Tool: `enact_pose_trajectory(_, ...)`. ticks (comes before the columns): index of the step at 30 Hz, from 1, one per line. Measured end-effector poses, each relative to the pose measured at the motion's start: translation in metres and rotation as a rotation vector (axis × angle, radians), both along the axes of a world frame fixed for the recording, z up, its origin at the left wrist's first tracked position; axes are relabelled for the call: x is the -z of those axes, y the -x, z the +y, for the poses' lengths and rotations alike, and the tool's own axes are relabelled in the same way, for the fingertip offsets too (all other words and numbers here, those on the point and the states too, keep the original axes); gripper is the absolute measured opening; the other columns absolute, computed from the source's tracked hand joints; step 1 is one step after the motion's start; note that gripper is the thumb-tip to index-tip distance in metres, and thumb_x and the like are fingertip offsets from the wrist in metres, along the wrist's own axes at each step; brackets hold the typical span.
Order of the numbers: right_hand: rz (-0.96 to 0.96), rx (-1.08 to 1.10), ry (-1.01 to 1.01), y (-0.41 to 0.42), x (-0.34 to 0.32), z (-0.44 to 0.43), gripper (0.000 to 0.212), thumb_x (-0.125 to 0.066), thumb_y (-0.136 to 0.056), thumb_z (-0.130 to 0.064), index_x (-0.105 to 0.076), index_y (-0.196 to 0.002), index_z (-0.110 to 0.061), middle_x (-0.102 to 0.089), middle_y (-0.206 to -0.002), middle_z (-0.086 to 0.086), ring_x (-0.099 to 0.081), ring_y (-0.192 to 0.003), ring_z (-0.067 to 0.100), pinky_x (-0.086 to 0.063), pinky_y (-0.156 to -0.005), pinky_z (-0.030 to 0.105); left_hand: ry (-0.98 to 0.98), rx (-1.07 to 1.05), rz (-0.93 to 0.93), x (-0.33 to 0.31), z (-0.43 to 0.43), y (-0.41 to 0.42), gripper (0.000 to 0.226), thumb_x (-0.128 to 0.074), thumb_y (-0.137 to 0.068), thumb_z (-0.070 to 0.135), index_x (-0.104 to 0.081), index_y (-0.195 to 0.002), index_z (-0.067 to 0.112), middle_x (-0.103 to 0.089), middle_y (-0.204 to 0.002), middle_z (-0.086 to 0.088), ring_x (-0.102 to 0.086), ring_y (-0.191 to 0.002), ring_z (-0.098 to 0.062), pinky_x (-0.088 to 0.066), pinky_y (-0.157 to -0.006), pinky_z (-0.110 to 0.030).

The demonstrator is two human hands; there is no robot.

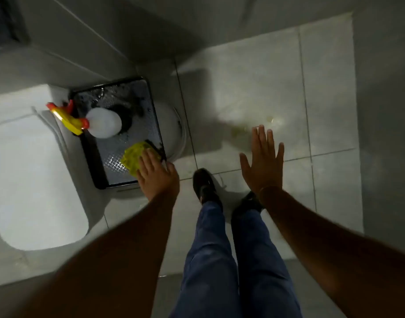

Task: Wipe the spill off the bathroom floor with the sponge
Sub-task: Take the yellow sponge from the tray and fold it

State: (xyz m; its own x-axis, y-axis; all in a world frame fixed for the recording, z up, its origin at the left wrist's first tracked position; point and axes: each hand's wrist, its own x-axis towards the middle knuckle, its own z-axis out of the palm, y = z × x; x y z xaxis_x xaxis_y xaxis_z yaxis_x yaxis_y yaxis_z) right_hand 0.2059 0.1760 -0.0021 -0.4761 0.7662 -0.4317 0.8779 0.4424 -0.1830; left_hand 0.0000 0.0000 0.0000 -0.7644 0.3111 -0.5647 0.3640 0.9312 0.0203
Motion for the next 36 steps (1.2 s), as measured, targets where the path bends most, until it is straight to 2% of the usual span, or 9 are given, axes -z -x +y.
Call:
enact_pose_trajectory(6, -0.036, -0.048, 0.051, -0.016, 0.037, -0.005, 0.072, -0.035, -0.103, -0.049, -0.006, -0.161, -0.020, -0.007, -0.172, 0.005, -0.006, -0.159, 0.027, -0.013, -0.126, 0.058, 0.030, -0.056, 0.010, 0.039, -0.030, 0.014, 0.073, -0.039, -0.103, 0.031, -0.009, -0.168, 0.016, -0.001, -0.177, -0.005, -0.005, -0.163, -0.027, -0.007, -0.132, -0.048)
enact_pose_trajectory(10, -0.029, -0.007, 0.089, -0.020, 0.046, 0.000, 0.071, -0.034, -0.104, -0.049, -0.005, -0.162, -0.021, -0.006, -0.172, 0.004, -0.004, -0.159, 0.026, -0.010, -0.127, 0.057, -0.007, 0.051, 0.123, 0.046, -0.050, 0.025, 0.073, -0.055, -0.096, 0.035, -0.030, -0.161, 0.015, -0.026, -0.171, -0.008, -0.030, -0.155, -0.034, -0.024, -0.124, -0.050)
enact_pose_trajectory(15, 0.021, 0.039, 0.121, -0.015, 0.050, 0.000, 0.069, -0.035, -0.104, -0.047, -0.008, -0.162, -0.021, -0.008, -0.172, 0.003, -0.004, -0.159, 0.024, -0.008, -0.127, 0.057, -0.097, 0.195, 0.157, 0.047, -0.056, 0.059, 0.058, -0.065, -0.082, 0.028, -0.053, -0.137, 0.017, -0.053, -0.141, -0.011, -0.056, -0.121, -0.041, -0.052, -0.088, -0.051)
enact_pose_trajectory(19, 0.118, 0.106, 0.221, -0.006, 0.050, 0.001, 0.069, -0.041, -0.103, -0.043, -0.010, -0.161, -0.024, -0.009, -0.172, 0.001, -0.002, -0.158, 0.024, -0.006, -0.126, 0.057, -0.140, 0.096, 0.236, 0.035, -0.048, 0.077, 0.038, -0.061, -0.088, 0.028, -0.067, -0.125, 0.020, -0.066, -0.122, -0.012, -0.064, -0.104, -0.043, -0.051, -0.072, -0.045)
enact_pose_trajectory(24, 0.365, 0.081, 0.688, 0.021, 0.035, -0.003, 0.085, -0.061, -0.096, -0.047, -0.008, -0.161, -0.030, -0.011, -0.171, -0.003, -0.008, -0.157, 0.021, -0.010, -0.127, 0.060, -0.449, 0.075, 0.417, -0.001, -0.005, 0.077, 0.027, -0.062, -0.089, 0.040, -0.070, -0.108, 0.022, -0.073, -0.095, -0.007, -0.067, -0.083, -0.032, -0.041, -0.063, -0.031)
enact_pose_trajectory(27, 0.512, 0.223, 0.997, 0.041, 0.019, 0.001, 0.110, -0.081, -0.075, -0.056, -0.008, -0.157, -0.046, -0.013, -0.170, -0.012, -0.015, -0.156, 0.019, -0.022, -0.124, 0.047, -0.670, 0.180, 0.137, -0.018, 0.024, 0.045, 0.021, -0.060, -0.089, 0.033, -0.066, -0.108, 0.026, -0.066, -0.082, 0.006, -0.057, -0.068, -0.009, -0.040, -0.060, -0.022)
enact_pose_trajectory(30, 0.613, 0.280, 1.203, 0.046, 0.013, 0.011, 0.112, -0.092, -0.064, -0.044, -0.025, -0.154, -0.047, -0.037, -0.161, -0.010, -0.041, -0.143, 0.015, -0.046, -0.110, 0.035, -0.676, 0.110, -0.403, -0.012, 0.062, 0.005, 0.015, -0.054, -0.088, 0.024, -0.066, -0.097, 0.022, -0.064, -0.075, 0.002, -0.059, -0.065, -0.014, -0.049, -0.058, -0.032)
enact_pose_trajectory(33, 0.646, 0.357, 1.199, 0.029, 0.020, 0.023, 0.066, -0.089, -0.073, -0.021, -0.060, -0.132, -0.028, -0.068, -0.120, -0.009, -0.066, -0.108, 0.006, -0.059, -0.085, 0.021, -0.599, -0.054, -0.708, 0.007, 0.094, -0.032, 0.018, -0.050, -0.082, 0.018, -0.067, -0.088, 0.018, -0.063, -0.072, -0.001, -0.059, -0.066, -0.019, -0.046, -0.061, -0.037)
enact_pose_trajectory(36, 0.609, 0.386, 1.020, 0.002, 0.036, 0.037, 0.019, -0.080, -0.082, -0.007, -0.073, -0.099, -0.012, -0.071, -0.086, -0.001, -0.066, -0.077, 0.004, -0.056, -0.071, 0.022, -0.542, -0.071, -0.780, 0.033, 0.107, -0.057, 0.015, -0.052, -0.085, 0.023, -0.067, -0.085, 0.028, -0.065, -0.072, 0.016, -0.062, -0.070, -0.004, -0.048, -0.067, -0.031)
